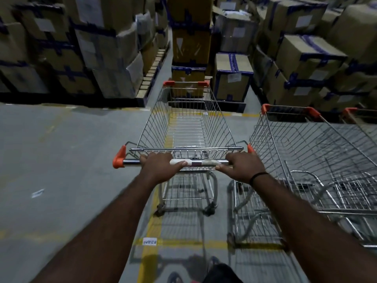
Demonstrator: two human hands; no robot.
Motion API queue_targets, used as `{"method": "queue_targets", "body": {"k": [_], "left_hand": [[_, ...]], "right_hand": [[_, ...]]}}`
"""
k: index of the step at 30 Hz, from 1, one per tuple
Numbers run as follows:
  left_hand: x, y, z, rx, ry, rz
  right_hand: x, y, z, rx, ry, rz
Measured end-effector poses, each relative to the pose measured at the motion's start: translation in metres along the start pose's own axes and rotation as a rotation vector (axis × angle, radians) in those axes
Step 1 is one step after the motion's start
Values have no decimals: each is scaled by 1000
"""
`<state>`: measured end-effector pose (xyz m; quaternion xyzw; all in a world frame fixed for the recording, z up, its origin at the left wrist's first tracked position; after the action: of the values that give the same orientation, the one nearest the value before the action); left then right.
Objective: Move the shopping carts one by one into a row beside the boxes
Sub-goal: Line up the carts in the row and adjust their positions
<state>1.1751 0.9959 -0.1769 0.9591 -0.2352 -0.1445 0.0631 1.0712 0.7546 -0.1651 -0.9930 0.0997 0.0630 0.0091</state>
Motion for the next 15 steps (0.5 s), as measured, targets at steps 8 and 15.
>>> {"method": "queue_targets", "body": {"k": [8,15], "left_hand": [[-59,1,17,20,-21,17],[-113,10,24,26,-16,7]], "right_hand": [[-65,-17,13,-9,-57,5],[-114,-26,19,-9,-63,-29]]}}
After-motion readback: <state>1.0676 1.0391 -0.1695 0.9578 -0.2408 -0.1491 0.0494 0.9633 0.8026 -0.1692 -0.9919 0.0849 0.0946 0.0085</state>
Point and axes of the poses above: each hand's wrist, its own x-axis towards the middle knuckle, its own z-axis out of the palm, y = z × x, the point moved 10 cm from there along x, towards the middle knuckle, and after that the axes turned 6 degrees about -y, right-handed, at the moved point
